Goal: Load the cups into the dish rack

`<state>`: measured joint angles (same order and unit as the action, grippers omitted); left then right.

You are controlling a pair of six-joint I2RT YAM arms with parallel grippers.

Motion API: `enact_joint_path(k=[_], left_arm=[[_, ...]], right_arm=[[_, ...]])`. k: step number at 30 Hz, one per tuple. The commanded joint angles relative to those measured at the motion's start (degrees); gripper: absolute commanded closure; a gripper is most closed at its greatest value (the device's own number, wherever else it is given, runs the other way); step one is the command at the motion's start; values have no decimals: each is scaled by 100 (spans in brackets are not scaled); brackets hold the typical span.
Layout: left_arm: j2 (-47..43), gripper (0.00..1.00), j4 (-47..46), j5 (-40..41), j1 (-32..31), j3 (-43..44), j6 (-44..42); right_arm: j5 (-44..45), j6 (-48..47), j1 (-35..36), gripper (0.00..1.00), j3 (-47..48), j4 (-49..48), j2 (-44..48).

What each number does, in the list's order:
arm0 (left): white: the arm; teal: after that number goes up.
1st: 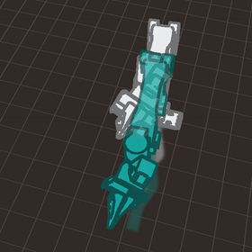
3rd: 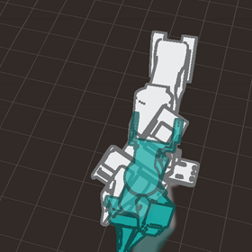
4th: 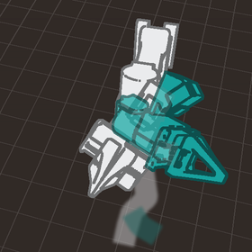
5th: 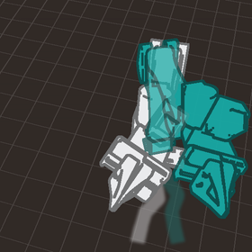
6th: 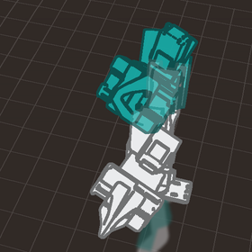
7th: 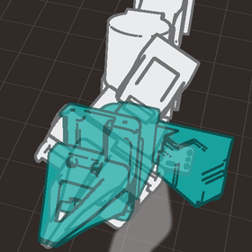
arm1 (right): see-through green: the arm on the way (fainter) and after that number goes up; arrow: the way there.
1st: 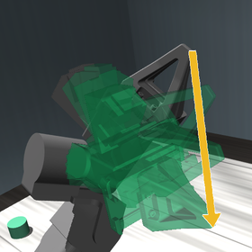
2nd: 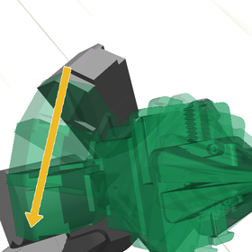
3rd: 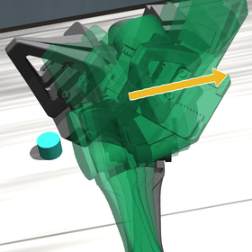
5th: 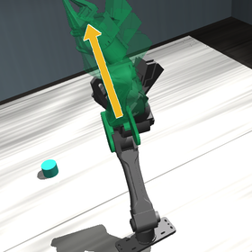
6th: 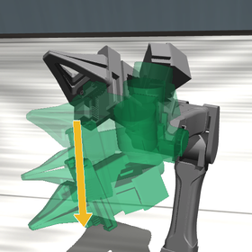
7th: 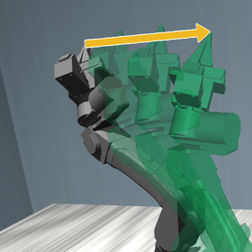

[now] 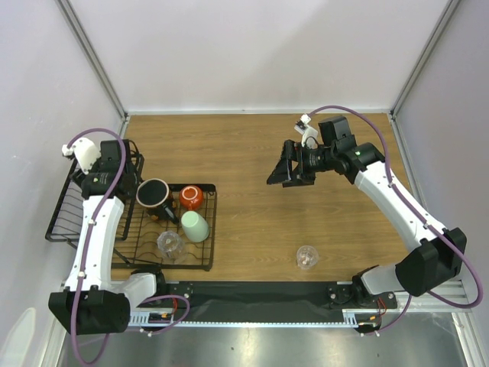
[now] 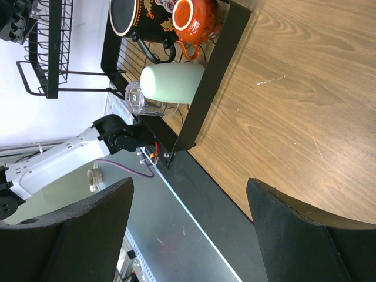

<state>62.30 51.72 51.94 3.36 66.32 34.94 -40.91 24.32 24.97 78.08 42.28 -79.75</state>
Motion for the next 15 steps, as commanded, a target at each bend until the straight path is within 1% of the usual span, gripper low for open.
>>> enact_joint_path(k=[1,5,6,7,14,15], left_arm=[[-122,62,57,114,69,-41,224],[-183,57,189,88,77,-76,382],[-192,54,215,79,69,-85,400],[-201,53,233,79,77,-85,417],[-201,49,400,9,69,29,575],[-218,47,426,9,77,30,584]], right_arm=[[48,-102,17,16,269,-1,-15],[30,-76,25,15,269,-9,-24],[21,-85,25,15,277,-9,-32],[21,-85,25,15,278,-9,-32],[4,-67,34,15,304,-9,-32],[21,-76,34,15,304,-1,-32]])
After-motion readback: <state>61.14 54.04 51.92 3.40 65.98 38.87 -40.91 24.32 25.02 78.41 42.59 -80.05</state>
